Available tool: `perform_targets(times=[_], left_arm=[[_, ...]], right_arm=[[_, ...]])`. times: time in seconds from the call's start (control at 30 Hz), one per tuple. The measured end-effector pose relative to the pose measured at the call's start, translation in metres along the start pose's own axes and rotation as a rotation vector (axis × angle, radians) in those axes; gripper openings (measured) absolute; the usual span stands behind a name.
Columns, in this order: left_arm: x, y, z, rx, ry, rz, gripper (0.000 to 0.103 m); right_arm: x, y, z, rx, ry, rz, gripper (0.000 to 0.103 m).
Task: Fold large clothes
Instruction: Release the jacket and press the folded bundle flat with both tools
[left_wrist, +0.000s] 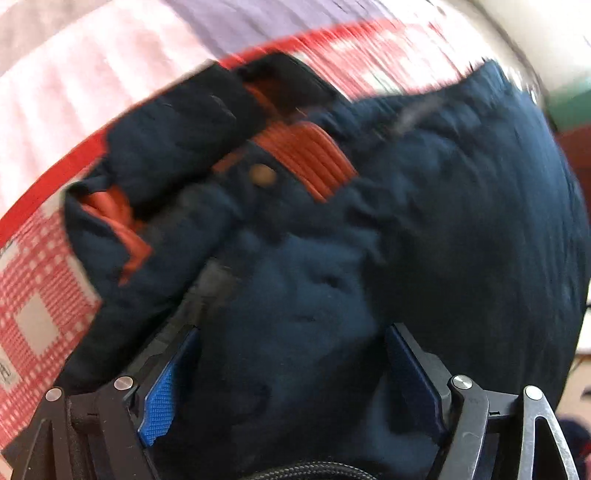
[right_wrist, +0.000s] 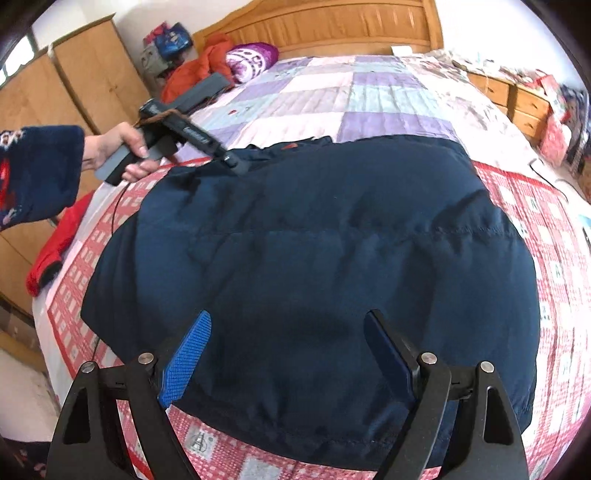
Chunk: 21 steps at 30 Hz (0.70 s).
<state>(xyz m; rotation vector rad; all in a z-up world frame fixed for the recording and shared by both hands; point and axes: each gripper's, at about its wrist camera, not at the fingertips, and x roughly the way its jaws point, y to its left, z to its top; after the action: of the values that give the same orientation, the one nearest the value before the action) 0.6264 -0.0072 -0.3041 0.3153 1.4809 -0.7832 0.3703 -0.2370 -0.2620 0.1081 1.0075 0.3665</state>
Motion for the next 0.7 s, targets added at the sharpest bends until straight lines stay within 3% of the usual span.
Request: perform_targets(times=[0.03, 0.1, 0.17, 0.27, 0.37, 0.47, 0.6, 0.7], left_arm=[[0.000, -0.004, 0.000, 0.015, -0.012, 0.010, 0.078], [-0.008, -0.011, -0.003, 0.015, -0.060, -0.007, 0.057], [-0.013, -0.013, -0.005, 0.000, -0.099, 0.007, 0.020], [-0.025, -0.016, -0.008, -0.035, -0.173, 0.045, 0.010], [-0.047, -0.014, -0.006, -0.104, -0.292, 0.040, 0.008], [-0.070, -0.005, 0.008, -0.163, -0.392, 0.084, 0.008], [-0.068, 0.019, 0.034, -0.260, -0.417, 0.165, 0.000], [-0.065, 0.026, 0.025, -0.322, -0.442, 0.087, 0.000]], right_arm=[[0.000, -0.002, -0.001, 0.005, -0.001, -0.003, 0.088], [-0.001, -0.006, 0.000, 0.019, -0.009, -0.007, 0.088], [-0.002, -0.009, 0.000, 0.036, -0.021, -0.009, 0.088], [-0.001, -0.012, -0.001, 0.051, -0.029, -0.014, 0.088], [-0.002, -0.012, 0.001, 0.058, -0.041, -0.013, 0.088], [-0.002, -0.012, 0.000, 0.059, -0.045, -0.017, 0.088], [-0.001, -0.011, -0.001, 0.048, -0.047, -0.015, 0.088], [0.000, -0.006, 0.003, 0.023, -0.047, -0.031, 0.088]])
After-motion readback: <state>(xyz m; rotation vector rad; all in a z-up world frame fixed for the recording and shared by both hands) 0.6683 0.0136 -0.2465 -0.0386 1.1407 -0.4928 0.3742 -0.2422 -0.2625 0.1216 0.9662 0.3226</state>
